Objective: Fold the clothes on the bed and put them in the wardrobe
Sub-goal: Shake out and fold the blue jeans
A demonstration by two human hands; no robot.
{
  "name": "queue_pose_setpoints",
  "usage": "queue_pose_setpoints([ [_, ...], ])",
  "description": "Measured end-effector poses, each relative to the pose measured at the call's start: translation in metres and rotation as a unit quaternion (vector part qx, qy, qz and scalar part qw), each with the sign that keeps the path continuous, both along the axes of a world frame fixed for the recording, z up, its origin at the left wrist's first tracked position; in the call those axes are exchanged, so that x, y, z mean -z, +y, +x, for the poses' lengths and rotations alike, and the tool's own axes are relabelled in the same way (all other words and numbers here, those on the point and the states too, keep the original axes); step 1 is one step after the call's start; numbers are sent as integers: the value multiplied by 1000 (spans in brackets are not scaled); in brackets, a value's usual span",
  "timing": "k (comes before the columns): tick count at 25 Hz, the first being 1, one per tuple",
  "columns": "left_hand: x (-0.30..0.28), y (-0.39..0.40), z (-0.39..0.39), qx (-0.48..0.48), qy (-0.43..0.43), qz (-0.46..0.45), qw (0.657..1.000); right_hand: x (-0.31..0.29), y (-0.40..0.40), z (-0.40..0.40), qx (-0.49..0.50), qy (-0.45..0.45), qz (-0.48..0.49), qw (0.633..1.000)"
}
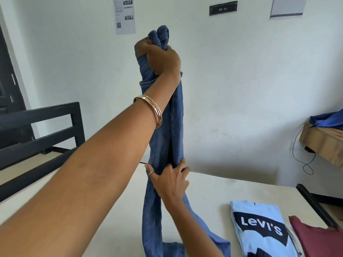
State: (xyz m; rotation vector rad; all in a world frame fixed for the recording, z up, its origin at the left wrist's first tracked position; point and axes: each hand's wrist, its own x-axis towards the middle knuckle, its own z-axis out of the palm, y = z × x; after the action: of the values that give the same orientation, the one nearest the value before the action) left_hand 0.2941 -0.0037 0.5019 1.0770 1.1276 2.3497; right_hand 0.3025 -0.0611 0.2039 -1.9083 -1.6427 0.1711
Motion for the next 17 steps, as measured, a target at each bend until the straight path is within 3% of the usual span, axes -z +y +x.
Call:
queue_pose_setpoints([
  [3, 2, 1, -5, 0, -27, 18, 999, 11, 8, -20, 53, -33, -6, 998],
  [6, -1, 0, -13, -18, -22, 20, 999, 19, 3, -6, 25, -46, 9, 999],
  [8, 2, 0, -32, -51, -16, 1, 999, 26, 6, 33, 16, -2, -12, 1000],
  [10, 11, 2, -60, -86, -47, -20, 995, 23, 19, 90, 76, 76, 9, 994],
  [12, 30, 9, -88, -130, -79, -57, 987, -2, 29, 144, 134, 158, 83, 975],
  [13, 43, 11, -100, -152, -92, -91, 980, -12, 34, 165, 146, 154, 133, 968],
  [15, 74, 18, -127, -171, -109, -170, 964, -20, 38, 186, 69, 92, 141, 983],
  [17, 108, 32, -153, -173, -71, -264, 946, -6, 43, 194, -85, 24, 31, 996],
])
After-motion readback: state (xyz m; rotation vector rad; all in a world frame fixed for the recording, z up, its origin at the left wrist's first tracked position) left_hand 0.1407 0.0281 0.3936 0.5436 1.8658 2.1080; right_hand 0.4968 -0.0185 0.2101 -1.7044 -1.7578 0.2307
